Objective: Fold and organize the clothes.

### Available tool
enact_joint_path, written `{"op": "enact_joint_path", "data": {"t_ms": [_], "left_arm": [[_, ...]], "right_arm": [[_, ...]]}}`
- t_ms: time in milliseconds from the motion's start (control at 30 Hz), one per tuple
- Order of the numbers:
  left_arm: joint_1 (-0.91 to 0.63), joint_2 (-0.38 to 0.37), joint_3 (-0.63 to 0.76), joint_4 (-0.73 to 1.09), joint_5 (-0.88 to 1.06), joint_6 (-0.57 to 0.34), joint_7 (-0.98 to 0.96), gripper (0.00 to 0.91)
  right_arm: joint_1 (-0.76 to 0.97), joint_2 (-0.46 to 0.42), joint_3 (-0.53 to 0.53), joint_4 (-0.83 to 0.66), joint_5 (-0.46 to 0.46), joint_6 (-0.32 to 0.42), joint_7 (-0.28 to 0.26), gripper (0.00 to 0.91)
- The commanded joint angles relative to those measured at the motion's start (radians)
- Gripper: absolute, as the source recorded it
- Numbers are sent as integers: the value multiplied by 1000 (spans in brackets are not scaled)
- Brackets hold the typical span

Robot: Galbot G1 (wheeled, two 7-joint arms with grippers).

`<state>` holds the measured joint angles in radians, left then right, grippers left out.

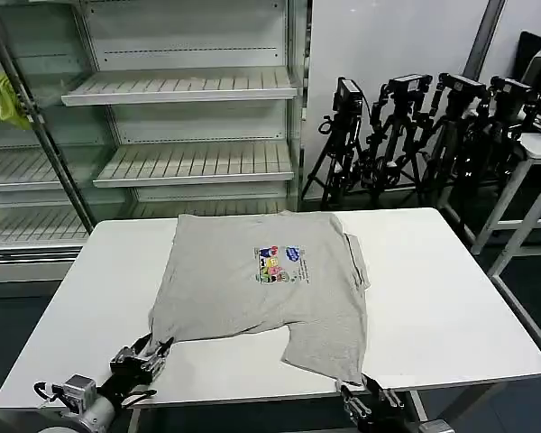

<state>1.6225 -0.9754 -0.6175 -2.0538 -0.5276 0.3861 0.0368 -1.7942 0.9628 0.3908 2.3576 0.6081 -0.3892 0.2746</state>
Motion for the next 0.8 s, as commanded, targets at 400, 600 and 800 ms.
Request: {"op": "enact_joint_path", "data": {"t_ms": [400,600,800], "left_arm": [[6,-2,3,30,45,-22,12,50],[2,-4,8,39,60,-34,17,50],[2,-3,8,39,70,-45,20,50]], "right_arm": [[6,6,5,-13,-6,6,-5,10],[6,6,2,-15,-17,13,-14,0],[-5,0,8,-5,-22,16,-16,0]]}}
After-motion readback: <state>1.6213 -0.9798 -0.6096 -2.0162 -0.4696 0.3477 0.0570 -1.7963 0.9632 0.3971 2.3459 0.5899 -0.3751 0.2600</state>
